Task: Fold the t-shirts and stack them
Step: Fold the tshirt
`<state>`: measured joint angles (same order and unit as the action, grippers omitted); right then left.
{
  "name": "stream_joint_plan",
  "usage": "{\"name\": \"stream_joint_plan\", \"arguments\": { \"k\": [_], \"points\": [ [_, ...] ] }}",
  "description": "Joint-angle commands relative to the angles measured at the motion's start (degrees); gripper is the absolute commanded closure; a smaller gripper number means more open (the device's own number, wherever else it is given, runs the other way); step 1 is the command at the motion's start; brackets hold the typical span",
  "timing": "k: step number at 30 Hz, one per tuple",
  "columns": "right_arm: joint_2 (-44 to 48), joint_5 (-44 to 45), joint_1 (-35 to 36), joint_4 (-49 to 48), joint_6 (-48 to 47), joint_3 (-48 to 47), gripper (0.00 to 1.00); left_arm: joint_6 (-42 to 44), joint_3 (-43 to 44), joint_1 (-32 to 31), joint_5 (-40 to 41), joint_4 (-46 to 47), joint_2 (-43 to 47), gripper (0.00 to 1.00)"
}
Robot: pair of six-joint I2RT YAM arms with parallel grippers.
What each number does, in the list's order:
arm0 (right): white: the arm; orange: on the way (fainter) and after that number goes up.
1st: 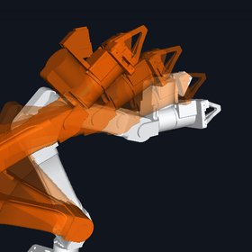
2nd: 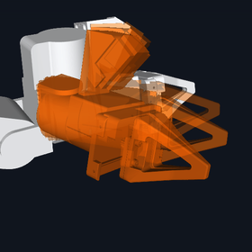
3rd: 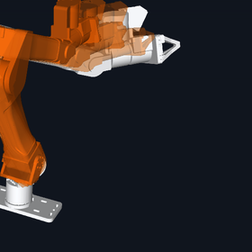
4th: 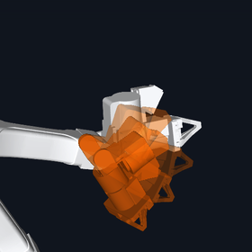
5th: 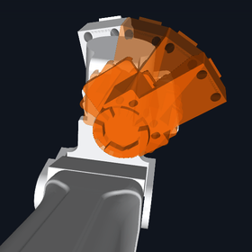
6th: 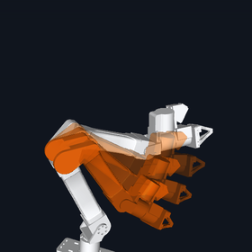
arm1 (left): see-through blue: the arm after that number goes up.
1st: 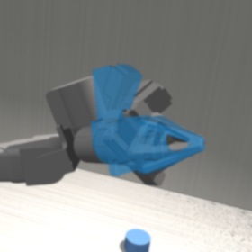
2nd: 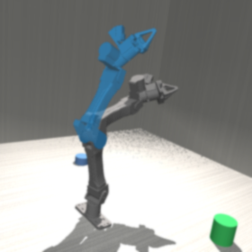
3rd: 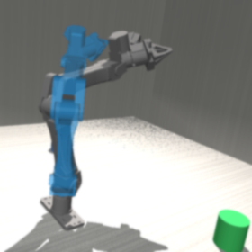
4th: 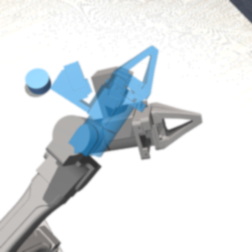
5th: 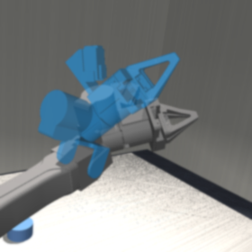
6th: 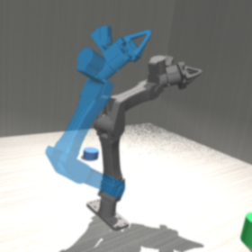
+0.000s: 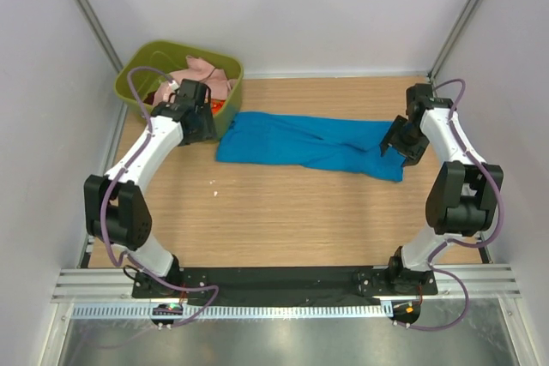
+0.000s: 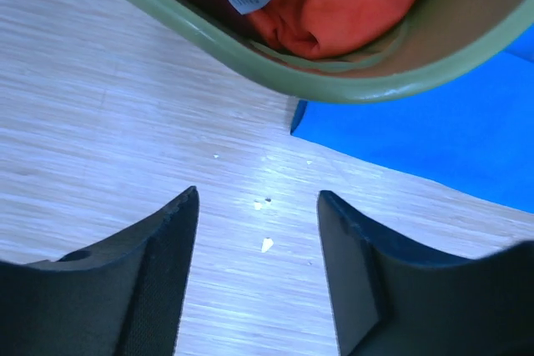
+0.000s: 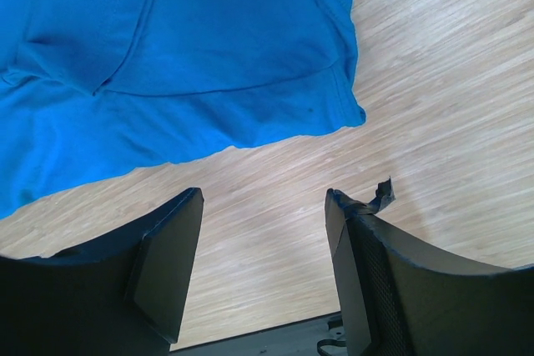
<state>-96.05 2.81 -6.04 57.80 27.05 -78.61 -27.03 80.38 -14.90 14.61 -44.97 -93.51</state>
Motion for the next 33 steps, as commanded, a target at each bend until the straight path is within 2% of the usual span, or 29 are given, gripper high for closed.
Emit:
{"name": "stream_joint_plan", "arguments": {
  "k": [1,2,5,9,11,13,14,17,21,26,29,33],
  "points": [
    [0.86,1.76,0.42,0.56,0.19,-1.9,0.33,-1.27,-1.18,-0.22,2.54,2.51,4.91,0.41],
    [1.21,2.37,0.33,0.82,0.29,-1.55,0.34,-1.62,-1.97,-0.31,-1.56,3.39,5.7,0.51],
    [1.83,3.26,0.33,2.57,0.46,-0.5,0.37,-2.59,-4.44,-2.23,-7.56,6.02,7.64,0.65],
    [3.84,1.77,0.42,1.62,0.64,2.49,0.41,-0.14,-3.57,-10.74,-7.06,8.31,5.19,0.82],
    [4.2,0.8,0.42,1.17,0.55,3.64,0.41,0.74,-1.55,-12.78,-8.19,10.24,1.17,0.9],
    [4.64,0.45,0.42,1.44,0.2,3.29,0.41,1.45,2.99,-13.14,-10.74,10.43,-2.7,0.92],
    [4.91,0.53,0.42,1.52,0.11,3.11,0.41,1.71,5.03,-13.14,-10.74,9.73,-7.68,0.96],
    [5.78,1.06,0.42,2.49,-0.42,2.15,0.41,4.78,13.2,-13.14,-10.66,8.23,-16.66,1.0],
    [7.45,0.71,0.59,3.19,0.02,2.84,0.41,9.27,23.75,-11.92,-5.56,5.43,-26.7,1.0],
    [9.91,0.53,0.77,3.98,0.64,4.69,0.41,9.36,43.25,-5.94,-4.94,-3.09,-39.26,1.0],
    [10.62,0.88,0.86,4.42,0.64,5.31,0.41,9.97,50.03,-2.43,-3.89,-6.97,-42.36,1.0],
    [10.97,1.23,0.86,5.04,1.16,6.36,0.41,9.45,52.68,2.14,-2.22,-8.11,-44.03,1.0]
  ]
}}
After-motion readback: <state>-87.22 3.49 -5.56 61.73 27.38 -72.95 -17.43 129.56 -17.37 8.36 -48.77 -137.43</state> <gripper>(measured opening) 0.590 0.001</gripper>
